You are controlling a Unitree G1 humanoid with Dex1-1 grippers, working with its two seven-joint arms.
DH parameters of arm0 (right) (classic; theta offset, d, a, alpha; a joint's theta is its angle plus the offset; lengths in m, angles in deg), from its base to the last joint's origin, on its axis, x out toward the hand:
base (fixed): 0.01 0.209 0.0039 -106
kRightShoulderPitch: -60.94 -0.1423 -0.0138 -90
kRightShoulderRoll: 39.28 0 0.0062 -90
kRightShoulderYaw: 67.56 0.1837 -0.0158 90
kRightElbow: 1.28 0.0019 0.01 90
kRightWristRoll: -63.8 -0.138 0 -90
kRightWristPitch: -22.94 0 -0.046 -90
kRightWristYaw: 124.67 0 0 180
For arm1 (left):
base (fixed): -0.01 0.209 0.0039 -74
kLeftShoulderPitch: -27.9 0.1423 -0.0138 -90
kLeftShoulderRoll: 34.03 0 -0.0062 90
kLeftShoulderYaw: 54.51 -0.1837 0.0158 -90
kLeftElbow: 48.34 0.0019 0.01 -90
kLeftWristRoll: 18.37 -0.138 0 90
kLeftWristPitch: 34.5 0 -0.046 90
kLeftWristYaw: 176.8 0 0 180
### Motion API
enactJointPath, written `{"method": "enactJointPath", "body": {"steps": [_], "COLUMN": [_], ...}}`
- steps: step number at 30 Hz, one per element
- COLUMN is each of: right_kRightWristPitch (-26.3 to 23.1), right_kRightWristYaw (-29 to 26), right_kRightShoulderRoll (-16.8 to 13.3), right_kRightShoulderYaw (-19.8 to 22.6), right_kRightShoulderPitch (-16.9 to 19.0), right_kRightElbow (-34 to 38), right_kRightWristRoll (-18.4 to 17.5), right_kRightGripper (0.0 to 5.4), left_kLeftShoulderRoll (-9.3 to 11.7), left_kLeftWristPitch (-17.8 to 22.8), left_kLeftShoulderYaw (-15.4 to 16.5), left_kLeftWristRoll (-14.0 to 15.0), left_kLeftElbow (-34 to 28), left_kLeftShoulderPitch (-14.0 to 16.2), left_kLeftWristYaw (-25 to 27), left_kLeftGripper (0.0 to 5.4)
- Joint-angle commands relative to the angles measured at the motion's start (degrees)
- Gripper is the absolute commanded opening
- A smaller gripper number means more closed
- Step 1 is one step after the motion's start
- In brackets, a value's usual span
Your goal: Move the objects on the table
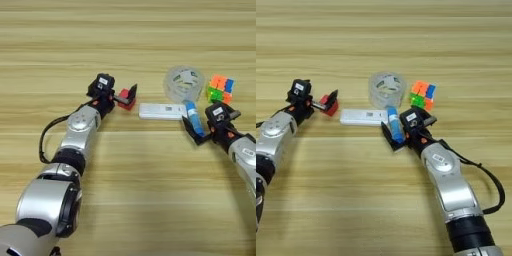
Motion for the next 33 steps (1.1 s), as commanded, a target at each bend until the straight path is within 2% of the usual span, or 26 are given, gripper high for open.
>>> {"method": "enactJointPath", "body": {"steps": [1,4,11,19,33], "right_kRightWristPitch": [-0.79,-0.98,-1.04,-5.50,-11.24], "right_kRightWristYaw": [-0.22,-0.59,-1.07,-3.68,-4.37], "right_kRightShoulderRoll": [-0.13,0.12,1.02,2.73,2.42], "right_kRightShoulderYaw": [-0.82,-1.61,-0.81,2.47,3.50], "right_kRightShoulderPitch": [-0.49,-0.65,-1.84,-2.79,-3.42], "right_kRightElbow": [-2.08,-3.72,-8.04,-9.73,-9.98], "right_kRightWristRoll": [0.91,1.26,-0.56,-7.21,-9.52], "right_kRightGripper": [5.40,5.40,5.40,5.40,5.40], "left_kLeftShoulderRoll": [0.31,0.29,0.29,0.29,0.30], "left_kLeftWristPitch": [0.60,0.74,1.04,1.42,1.83], "left_kLeftShoulderYaw": [-0.17,-0.25,-0.29,-0.30,-0.29], "left_kLeftWristRoll": [0.28,0.40,0.50,0.63,0.70], "left_kLeftElbow": [-2.12,-2.71,-4.13,-5.22,-6.08], "left_kLeftShoulderPitch": [0.99,1.25,1.78,2.25,2.43], "left_kLeftWristYaw": [0.18,0.14,0.11,0.34,0.37], "left_kLeftGripper": [5.38,5.38,5.38,5.38,5.38]}}
